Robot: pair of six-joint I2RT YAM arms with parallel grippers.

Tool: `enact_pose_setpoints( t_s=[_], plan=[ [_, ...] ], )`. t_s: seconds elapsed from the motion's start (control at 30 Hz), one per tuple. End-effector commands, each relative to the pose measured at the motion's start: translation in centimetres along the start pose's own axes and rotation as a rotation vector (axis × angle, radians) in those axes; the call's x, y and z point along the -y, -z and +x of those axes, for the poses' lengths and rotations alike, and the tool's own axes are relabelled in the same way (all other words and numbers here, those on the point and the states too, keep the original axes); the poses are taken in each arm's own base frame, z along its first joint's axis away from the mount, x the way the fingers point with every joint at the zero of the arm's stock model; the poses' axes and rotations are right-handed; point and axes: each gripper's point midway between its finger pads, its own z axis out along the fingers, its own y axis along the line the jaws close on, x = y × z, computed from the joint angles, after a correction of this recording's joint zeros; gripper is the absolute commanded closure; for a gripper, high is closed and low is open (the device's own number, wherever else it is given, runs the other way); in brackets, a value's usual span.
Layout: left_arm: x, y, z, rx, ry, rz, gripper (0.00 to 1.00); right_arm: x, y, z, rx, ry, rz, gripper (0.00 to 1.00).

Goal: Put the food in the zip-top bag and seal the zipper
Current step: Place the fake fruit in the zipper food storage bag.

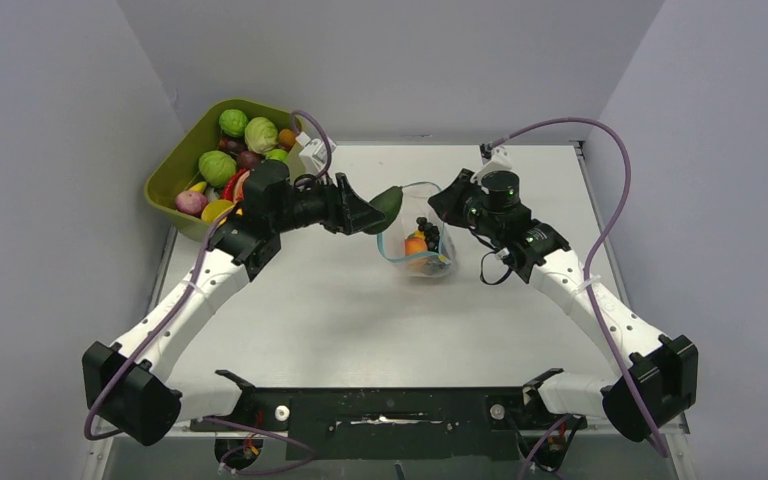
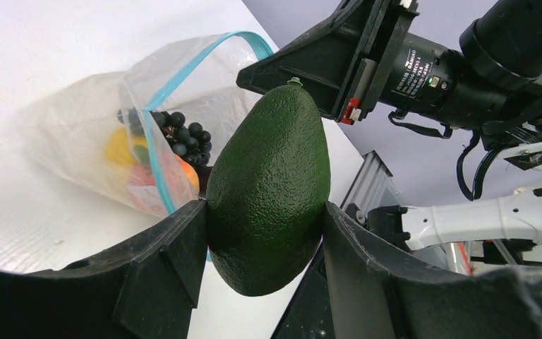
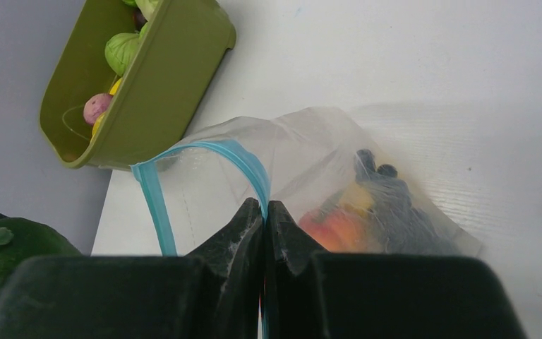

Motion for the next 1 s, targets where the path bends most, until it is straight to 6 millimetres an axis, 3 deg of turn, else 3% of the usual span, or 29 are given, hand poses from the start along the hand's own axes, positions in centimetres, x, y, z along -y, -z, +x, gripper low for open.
enact_pose_setpoints(
  t_s=[0.0,0.27,0.47,0.67,0.77,0.97],
  plan=[
    [1.3,-1.3,-0.9,0.046,0.019,0.058,0.76,-3.1,0.8,-3.5,0.101,-0.007,-0.076,1.00],
    [-1.4,-4.3,1.5,-0.023,0.094,-0.022,0.77,-4.0,1.0,-3.5,0.106,-0.033,-0.112,1.00],
    [-4.9,-5.5,2.8,-0.044,0.101,-0.184,0.78,-4.3,0.9,-3.1,0.102,-0.024,-0.122,1.00],
    [-6.6,-6.3,3.3,-0.071,0.087,-0.270,0.78,-5.1,0.6,-2.1,0.080,-0.014,-0.152,1.00],
    [-7.5,-6.5,3.4,-0.065,0.080,-0.316,0.73,-5.5,0.4,-1.8,0.072,-0.007,-0.162,1.00],
    [-7.8,-6.6,3.6,-0.066,0.073,-0.327,0.51,-5.3,0.0,-1.5,0.066,-0.002,-0.153,1.00]
  ],
)
